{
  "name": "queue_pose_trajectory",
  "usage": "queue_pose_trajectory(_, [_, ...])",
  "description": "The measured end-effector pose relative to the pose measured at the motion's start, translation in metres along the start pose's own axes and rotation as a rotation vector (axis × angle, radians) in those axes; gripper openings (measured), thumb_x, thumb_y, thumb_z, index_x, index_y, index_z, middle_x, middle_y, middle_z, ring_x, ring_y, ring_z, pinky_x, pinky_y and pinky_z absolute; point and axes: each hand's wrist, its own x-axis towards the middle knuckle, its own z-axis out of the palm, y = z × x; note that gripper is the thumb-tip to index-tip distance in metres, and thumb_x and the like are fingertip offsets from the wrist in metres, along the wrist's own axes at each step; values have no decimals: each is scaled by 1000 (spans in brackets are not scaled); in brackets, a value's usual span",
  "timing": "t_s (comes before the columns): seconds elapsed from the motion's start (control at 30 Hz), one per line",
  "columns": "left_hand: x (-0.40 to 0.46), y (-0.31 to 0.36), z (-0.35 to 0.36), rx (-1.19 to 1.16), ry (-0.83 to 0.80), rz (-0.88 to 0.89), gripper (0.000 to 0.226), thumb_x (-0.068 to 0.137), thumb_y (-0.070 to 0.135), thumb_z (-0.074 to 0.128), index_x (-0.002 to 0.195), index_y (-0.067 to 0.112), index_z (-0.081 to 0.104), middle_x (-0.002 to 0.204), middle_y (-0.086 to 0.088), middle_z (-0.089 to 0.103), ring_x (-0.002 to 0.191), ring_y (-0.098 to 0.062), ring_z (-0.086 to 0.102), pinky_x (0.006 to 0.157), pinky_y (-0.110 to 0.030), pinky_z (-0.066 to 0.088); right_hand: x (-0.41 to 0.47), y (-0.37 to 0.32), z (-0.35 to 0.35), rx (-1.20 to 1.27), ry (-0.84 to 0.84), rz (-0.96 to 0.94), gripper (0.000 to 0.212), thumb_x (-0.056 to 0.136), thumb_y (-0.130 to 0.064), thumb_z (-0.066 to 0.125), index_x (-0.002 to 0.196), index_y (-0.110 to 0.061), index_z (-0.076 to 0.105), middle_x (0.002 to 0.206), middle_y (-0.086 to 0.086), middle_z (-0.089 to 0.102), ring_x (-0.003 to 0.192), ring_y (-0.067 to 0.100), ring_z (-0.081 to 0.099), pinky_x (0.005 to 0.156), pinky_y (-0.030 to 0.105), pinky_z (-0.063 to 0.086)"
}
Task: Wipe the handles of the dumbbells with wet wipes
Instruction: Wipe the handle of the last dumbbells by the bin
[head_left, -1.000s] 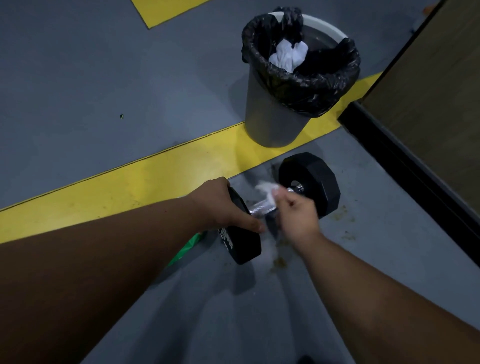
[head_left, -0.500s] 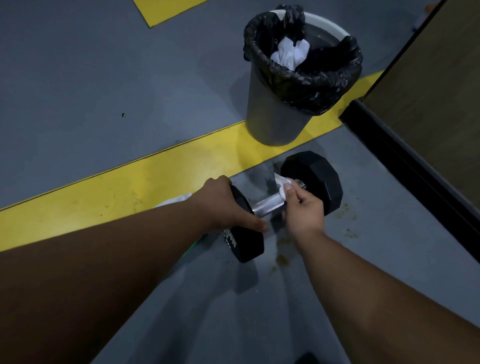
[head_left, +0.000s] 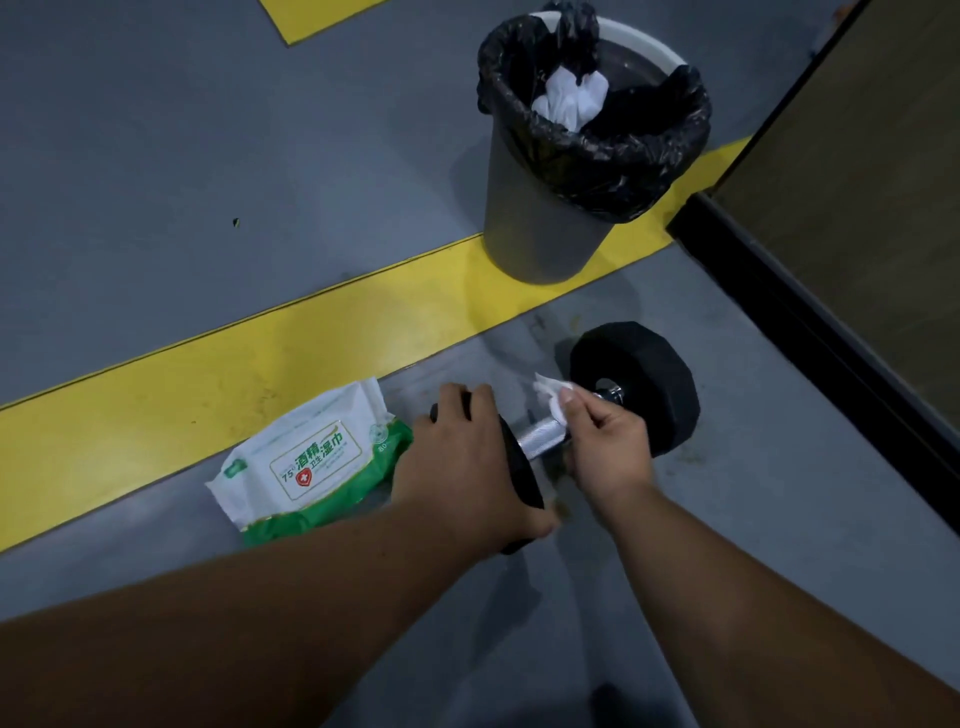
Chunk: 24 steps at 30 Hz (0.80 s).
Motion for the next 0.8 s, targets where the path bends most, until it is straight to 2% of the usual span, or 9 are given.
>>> queue_pose_trajectory(0.07, [2,0,-3,2,-41,-2,124,39,80,78,137,22,27,133,-1,32,114,-29,52,86,-44,54,-12,0,10,56,30,54,25,99,-27,64,121,-21,74,70,-12,69,56,3,57,61,23,48])
queue_pose_trajectory(0.13, [12,-5,-14,-23,-106,2,121,37,80,81,131,21,31,127,-1,33,110,-26,55,85,-44,56,-32,-1,23,99,-109,50,21,99,-24,64,117,-21,75,91,-10,77,77,1,68,72,17,53])
queue_pose_trajectory(0.23, [29,-11,-30,-128,-277,-23,124,41,70,90,136,18,31,129,-2,31,112,-22,52,92,-42,54,-34,-1,22,23,-297,14,19,97,-25,66,113,-20,77,93,-9,78,88,3,71,83,22,55])
queue_pose_trajectory(0.33, [31,-7,-31,-99,-309,-16,130,34,71,92,136,19,33,130,-2,35,116,-23,51,96,-42,53,-3,-2,-4,-66,-31,-9,20,98,-31,65,112,-25,77,69,-14,63,62,4,56,69,24,48])
queue_pose_trajectory(0.43, [28,-6,-25,-101,-303,-14,131,32,70,93,136,18,34,130,-3,35,115,-24,52,96,-45,53,0,2,-4,79,140,46,26,100,-30,62,124,-25,71,79,-12,60,58,3,53,59,20,47])
queue_pose_trajectory(0.6, [30,-7,-27,-129,-296,-28,131,32,69,94,137,18,35,130,-2,35,115,-24,54,94,-44,54,-36,8,13,-84,-377,-33,21,98,-26,64,115,-26,76,105,-12,76,102,2,69,93,22,52])
queue_pose_trajectory(0.7, [27,-8,-25,-128,-286,-25,133,32,71,93,139,20,33,133,-1,34,118,-25,53,96,-45,53,-7,3,-8,-147,-70,-50,23,97,-34,65,118,-28,75,96,-18,73,87,-1,67,88,24,51])
queue_pose_trajectory(0.77, [27,-8,-25,-138,-287,-40,134,30,71,93,139,21,32,134,0,34,119,-25,53,96,-46,53,0,1,-12,-58,170,-26,29,100,-32,62,125,-24,71,109,-13,73,98,2,68,93,26,51])
queue_pose_trajectory(0.8, [27,-8,-25,-143,-284,-44,135,30,71,93,139,22,33,134,0,34,120,-25,53,96,-46,53,-5,1,-5,22,177,-11,30,100,-30,61,127,-22,70,113,-11,73,104,4,67,98,27,50])
